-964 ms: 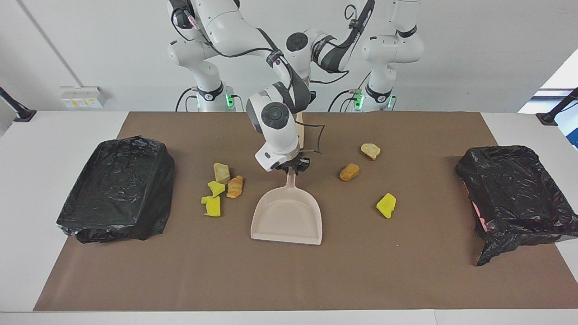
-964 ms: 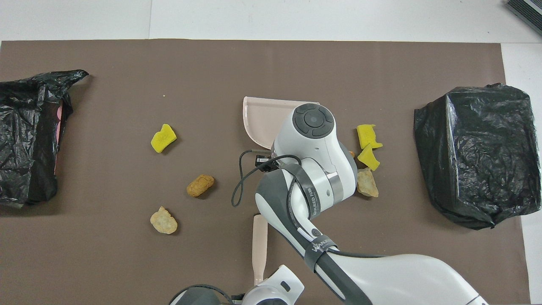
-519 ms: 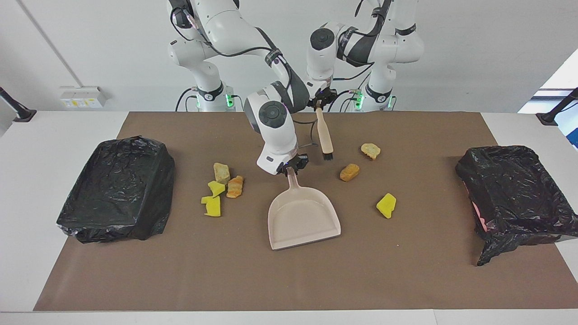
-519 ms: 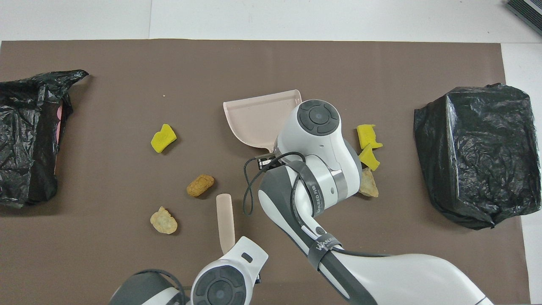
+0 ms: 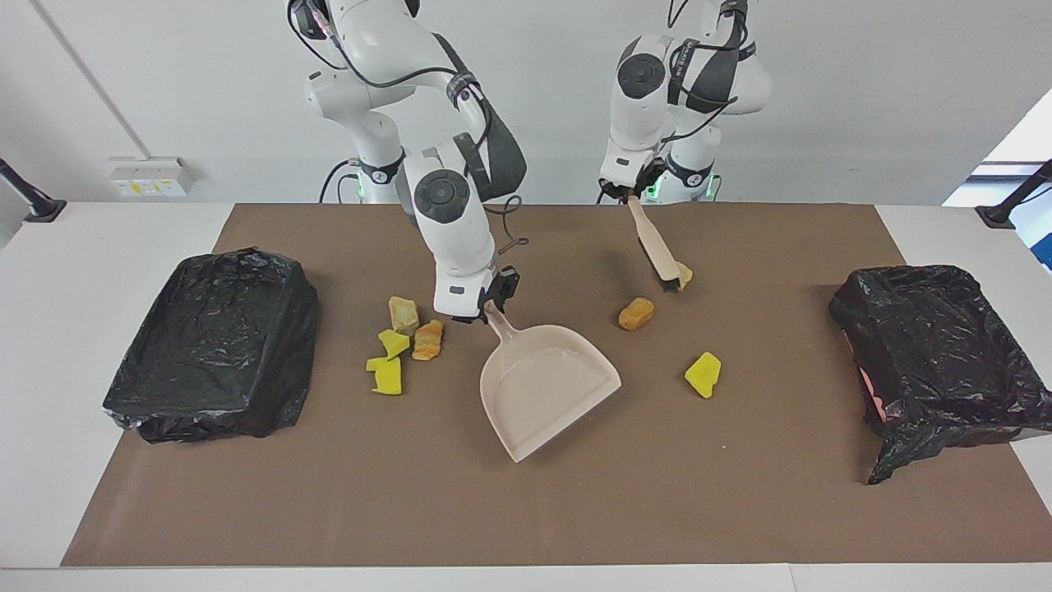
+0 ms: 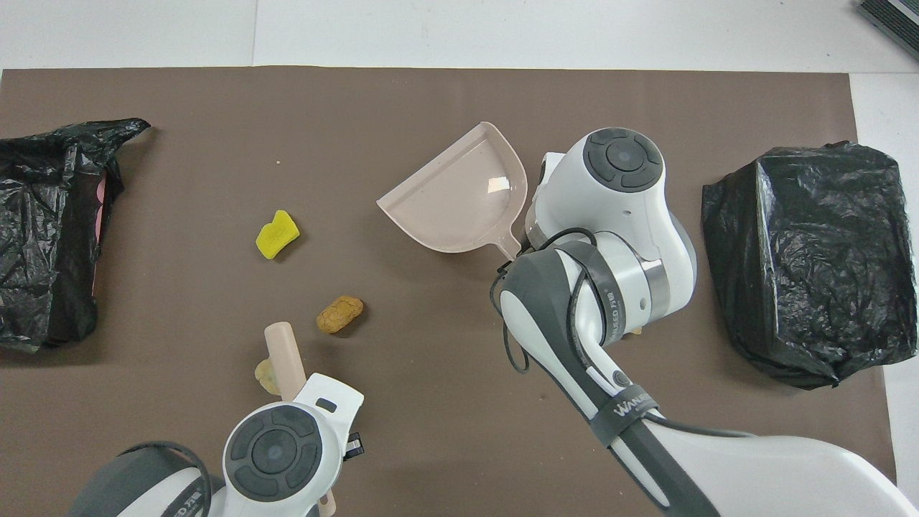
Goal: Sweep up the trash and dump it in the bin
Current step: 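Place the dustpan near the chunks while the left gripper brings the brush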
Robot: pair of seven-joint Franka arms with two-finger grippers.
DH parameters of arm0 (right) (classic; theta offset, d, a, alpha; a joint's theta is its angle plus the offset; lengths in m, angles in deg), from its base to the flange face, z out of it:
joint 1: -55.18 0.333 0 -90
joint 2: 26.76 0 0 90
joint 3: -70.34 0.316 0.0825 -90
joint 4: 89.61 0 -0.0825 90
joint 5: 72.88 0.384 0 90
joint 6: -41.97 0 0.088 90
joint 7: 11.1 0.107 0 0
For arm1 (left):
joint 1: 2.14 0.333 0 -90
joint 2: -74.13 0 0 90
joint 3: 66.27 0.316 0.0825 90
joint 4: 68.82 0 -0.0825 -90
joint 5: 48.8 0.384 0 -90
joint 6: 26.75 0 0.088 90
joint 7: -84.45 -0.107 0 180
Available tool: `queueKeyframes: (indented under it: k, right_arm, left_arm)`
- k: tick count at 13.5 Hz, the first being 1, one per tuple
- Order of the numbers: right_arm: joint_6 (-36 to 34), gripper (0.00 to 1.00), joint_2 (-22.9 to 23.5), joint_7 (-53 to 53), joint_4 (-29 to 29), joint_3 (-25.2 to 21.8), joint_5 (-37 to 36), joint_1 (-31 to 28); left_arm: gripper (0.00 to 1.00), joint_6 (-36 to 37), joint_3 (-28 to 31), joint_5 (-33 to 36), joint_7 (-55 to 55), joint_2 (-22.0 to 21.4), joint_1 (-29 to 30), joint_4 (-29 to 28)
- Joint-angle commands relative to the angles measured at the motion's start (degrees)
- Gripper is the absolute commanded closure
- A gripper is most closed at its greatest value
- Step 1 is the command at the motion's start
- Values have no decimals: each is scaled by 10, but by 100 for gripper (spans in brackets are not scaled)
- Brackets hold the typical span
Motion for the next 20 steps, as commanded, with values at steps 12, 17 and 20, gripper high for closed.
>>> queueKeyframes:
  k: [12,17,20]
  right_arm:
    - [40,100,-103,-213,173,8,-120,42]
    - [43,100,-101,-211,183,10,-126,57]
    - [47,100,-92,-199,183,10,-120,73]
  left_arm:
    - [100,-87,46,-29,64,16,40,-91]
    - [100,-125,46,-68,-12,100,40,-27]
    - [100,-179,45,-68,-60,143,36,-6]
